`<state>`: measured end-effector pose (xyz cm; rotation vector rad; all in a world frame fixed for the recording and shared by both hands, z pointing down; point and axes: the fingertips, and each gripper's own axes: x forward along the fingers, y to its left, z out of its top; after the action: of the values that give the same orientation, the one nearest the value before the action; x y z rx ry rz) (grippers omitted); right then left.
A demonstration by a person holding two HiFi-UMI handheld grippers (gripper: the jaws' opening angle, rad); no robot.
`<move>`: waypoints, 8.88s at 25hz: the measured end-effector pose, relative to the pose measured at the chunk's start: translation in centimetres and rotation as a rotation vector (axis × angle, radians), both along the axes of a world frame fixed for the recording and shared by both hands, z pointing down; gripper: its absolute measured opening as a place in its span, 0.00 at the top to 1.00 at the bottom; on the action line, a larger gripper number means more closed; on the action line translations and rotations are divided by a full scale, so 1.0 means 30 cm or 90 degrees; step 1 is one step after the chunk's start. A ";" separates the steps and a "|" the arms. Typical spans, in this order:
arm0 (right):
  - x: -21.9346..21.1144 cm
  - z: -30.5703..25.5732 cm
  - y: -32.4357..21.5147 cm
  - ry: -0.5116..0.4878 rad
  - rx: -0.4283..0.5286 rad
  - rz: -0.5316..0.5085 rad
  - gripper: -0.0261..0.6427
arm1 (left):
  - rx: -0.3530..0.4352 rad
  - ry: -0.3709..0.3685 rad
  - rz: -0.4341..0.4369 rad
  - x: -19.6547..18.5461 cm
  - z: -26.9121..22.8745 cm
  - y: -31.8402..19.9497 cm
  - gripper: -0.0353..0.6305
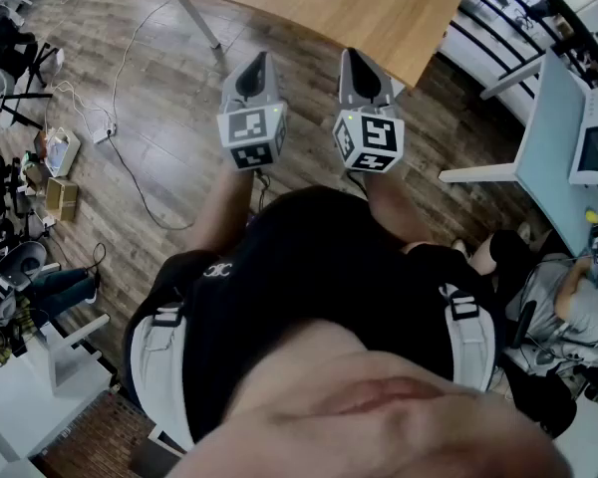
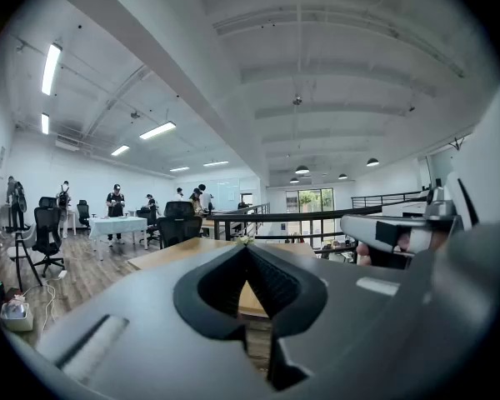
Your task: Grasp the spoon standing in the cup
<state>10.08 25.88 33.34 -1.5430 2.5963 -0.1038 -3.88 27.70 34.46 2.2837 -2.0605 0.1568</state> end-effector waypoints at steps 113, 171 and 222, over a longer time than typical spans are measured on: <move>-0.211 0.223 -1.596 0.185 -0.078 0.145 0.96 | -0.104 0.075 0.163 -0.088 0.230 -1.668 0.93; -0.303 0.860 -2.076 0.209 -0.418 0.003 0.76 | -0.278 0.029 0.226 -0.118 0.620 -1.923 0.93; -0.344 0.827 -2.103 0.203 -0.378 0.013 0.95 | -0.290 0.016 0.197 -0.224 0.638 -1.870 0.93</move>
<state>-0.24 -37.21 58.14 -1.8930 2.9668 -0.7441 -10.60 -28.40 53.61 2.2655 -1.4506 0.5455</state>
